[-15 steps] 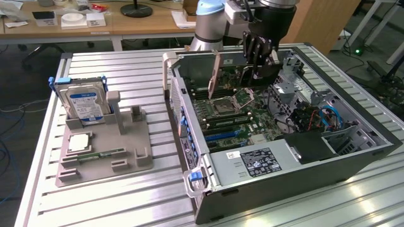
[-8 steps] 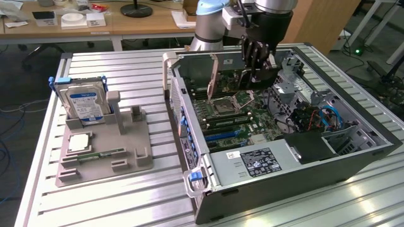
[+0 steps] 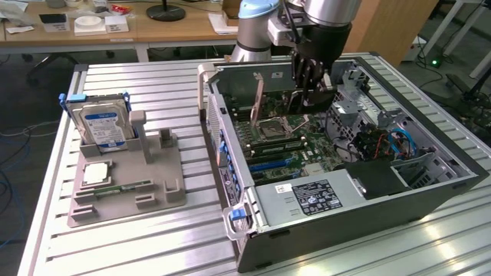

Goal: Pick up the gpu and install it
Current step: 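Insert the gpu into the slot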

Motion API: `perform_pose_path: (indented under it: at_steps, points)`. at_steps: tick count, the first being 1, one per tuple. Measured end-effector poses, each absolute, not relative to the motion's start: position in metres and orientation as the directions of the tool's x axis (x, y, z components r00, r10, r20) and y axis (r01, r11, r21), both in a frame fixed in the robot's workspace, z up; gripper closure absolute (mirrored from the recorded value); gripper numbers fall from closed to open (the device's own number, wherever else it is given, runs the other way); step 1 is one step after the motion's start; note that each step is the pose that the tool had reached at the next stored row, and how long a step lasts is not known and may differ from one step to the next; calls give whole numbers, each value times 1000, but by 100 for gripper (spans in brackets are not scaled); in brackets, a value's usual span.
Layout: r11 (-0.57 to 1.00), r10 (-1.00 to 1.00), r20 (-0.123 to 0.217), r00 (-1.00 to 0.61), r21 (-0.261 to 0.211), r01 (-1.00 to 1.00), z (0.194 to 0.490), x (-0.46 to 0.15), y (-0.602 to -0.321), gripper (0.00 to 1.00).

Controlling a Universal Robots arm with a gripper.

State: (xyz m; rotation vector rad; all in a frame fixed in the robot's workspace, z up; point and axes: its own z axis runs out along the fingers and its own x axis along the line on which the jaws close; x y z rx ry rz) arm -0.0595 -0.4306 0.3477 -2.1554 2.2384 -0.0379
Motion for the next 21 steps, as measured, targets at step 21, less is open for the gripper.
perform_pose_path:
  at_steps: [21]
  points:
    - [64, -998, -3, -64, -41, -997, 327, -62, -436, 72]
